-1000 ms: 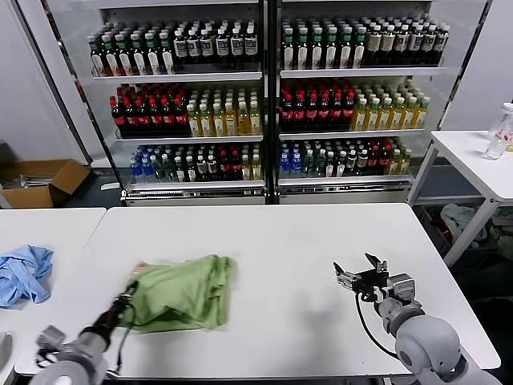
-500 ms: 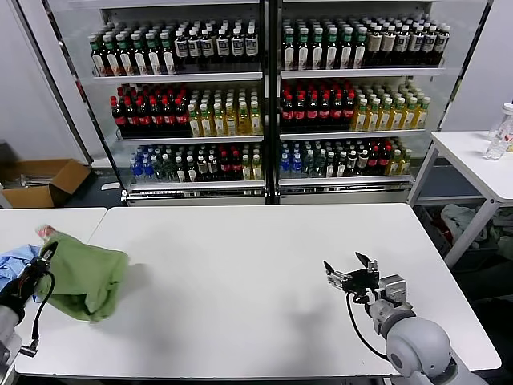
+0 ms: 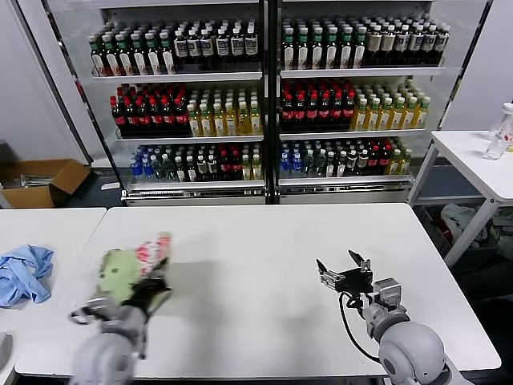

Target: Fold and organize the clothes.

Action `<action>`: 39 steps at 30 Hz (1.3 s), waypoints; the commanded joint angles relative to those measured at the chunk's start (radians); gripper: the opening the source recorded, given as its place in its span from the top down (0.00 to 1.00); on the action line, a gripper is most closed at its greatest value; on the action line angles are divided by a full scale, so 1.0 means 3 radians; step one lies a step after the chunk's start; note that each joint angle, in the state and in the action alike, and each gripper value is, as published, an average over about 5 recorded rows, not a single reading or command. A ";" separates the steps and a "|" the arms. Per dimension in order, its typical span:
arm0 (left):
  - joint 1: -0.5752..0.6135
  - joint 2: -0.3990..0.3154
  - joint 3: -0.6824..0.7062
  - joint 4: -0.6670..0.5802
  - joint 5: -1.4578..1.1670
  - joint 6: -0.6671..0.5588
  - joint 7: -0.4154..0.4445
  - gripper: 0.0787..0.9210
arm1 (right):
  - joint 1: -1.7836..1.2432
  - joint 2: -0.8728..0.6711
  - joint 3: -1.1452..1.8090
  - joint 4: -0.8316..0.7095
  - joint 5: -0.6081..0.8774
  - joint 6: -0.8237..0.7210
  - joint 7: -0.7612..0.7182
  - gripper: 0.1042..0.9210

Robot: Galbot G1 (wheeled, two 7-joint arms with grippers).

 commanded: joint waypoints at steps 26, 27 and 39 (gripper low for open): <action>-0.0249 -0.0501 0.0742 -0.0065 0.0950 -0.0696 0.0244 0.53 | 0.0621 0.0454 -0.0550 -0.0535 0.0232 0.0103 0.0075 0.12; -0.0162 -0.0461 0.0594 -0.0079 0.0954 -0.0734 0.0228 0.50 | 0.0742 0.0539 -0.0657 -0.0649 0.0262 0.0104 0.0102 0.12; 0.0493 -0.0068 -0.0512 -0.0033 0.0776 -0.1012 0.0137 0.13 | 0.1435 0.1364 -0.1444 -0.1826 0.0551 0.0064 0.0189 0.12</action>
